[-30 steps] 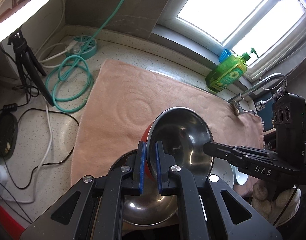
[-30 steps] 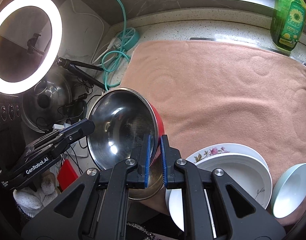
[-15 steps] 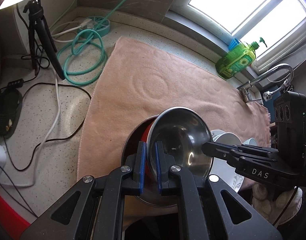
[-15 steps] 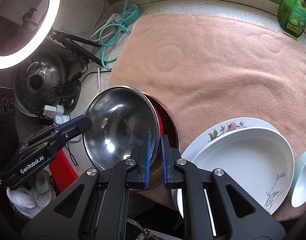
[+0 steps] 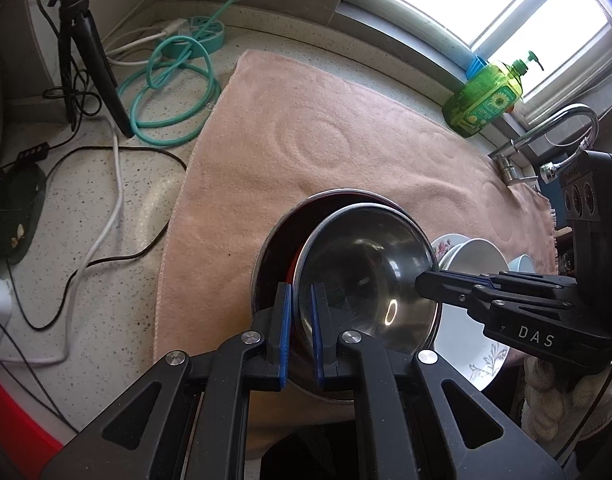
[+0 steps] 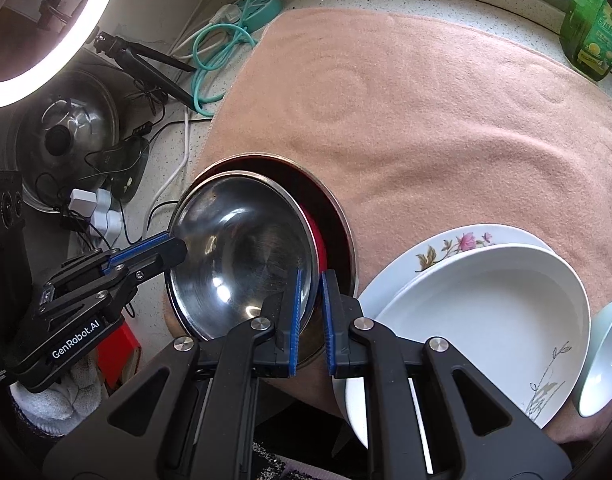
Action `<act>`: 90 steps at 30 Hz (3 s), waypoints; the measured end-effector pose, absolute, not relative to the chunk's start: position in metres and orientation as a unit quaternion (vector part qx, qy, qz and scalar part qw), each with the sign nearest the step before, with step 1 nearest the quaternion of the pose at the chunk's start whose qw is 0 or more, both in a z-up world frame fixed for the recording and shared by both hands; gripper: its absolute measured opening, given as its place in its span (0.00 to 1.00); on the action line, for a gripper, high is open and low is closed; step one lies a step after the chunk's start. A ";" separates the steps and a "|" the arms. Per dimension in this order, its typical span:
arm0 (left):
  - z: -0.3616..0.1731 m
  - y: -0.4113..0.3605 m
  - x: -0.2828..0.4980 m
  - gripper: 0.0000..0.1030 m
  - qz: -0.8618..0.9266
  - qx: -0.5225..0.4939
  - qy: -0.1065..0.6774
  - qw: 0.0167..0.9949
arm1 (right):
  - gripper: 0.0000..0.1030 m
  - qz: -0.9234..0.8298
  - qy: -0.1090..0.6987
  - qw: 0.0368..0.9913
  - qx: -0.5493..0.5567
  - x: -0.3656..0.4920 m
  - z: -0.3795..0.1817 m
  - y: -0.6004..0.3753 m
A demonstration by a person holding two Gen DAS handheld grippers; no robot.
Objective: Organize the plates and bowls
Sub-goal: 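Lower the red bowl into the large steel bowl, then open the right gripper and withdraw from the nested bowls, then move the right gripper to the pale blue ceramic bowl rim and grasp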
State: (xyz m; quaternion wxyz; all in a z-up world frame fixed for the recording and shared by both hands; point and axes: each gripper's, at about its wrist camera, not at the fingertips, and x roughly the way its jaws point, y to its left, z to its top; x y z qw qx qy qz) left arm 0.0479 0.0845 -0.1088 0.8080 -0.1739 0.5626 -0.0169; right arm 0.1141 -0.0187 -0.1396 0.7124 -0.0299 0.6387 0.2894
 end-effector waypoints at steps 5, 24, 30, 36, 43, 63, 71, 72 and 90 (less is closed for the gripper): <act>-0.115 0.085 0.050 0.07 -0.016 -0.178 0.566 0.805 | 0.11 0.284 0.639 0.713 -0.045 0.115 -0.143 -0.015; -0.116 0.081 0.051 0.12 -0.013 -0.173 0.570 0.803 | 0.36 0.297 0.621 0.722 -0.070 0.111 -0.137 -0.005; -0.108 0.085 0.051 0.12 -0.019 -0.178 0.566 0.805 | 0.45 0.314 0.595 0.737 -0.061 0.105 -0.114 -0.011; -0.078 0.079 0.048 0.31 -0.038 -0.169 0.537 0.826 | 0.64 0.318 0.557 0.767 -0.023 0.103 -0.084 -0.031; -0.047 0.076 0.047 0.65 -0.033 -0.138 0.486 0.863 | 0.88 0.280 0.499 0.819 -0.036 0.105 -0.051 -0.055; -0.038 0.035 0.060 0.70 -0.047 -0.130 0.487 0.862 | 0.89 0.217 0.486 0.847 -0.011 0.129 -0.032 -0.150; -0.037 0.001 0.069 0.70 -0.054 -0.137 0.486 0.862 | 0.89 0.190 0.499 0.846 0.006 0.144 -0.036 -0.222; -0.039 -0.005 0.069 0.70 -0.057 -0.138 0.487 0.860 | 0.89 0.185 0.499 0.846 0.006 0.144 -0.037 -0.231; -0.073 -0.136 0.079 0.69 -0.130 -0.135 0.521 0.833 | 0.89 0.167 0.545 0.818 0.072 0.144 -0.086 -0.366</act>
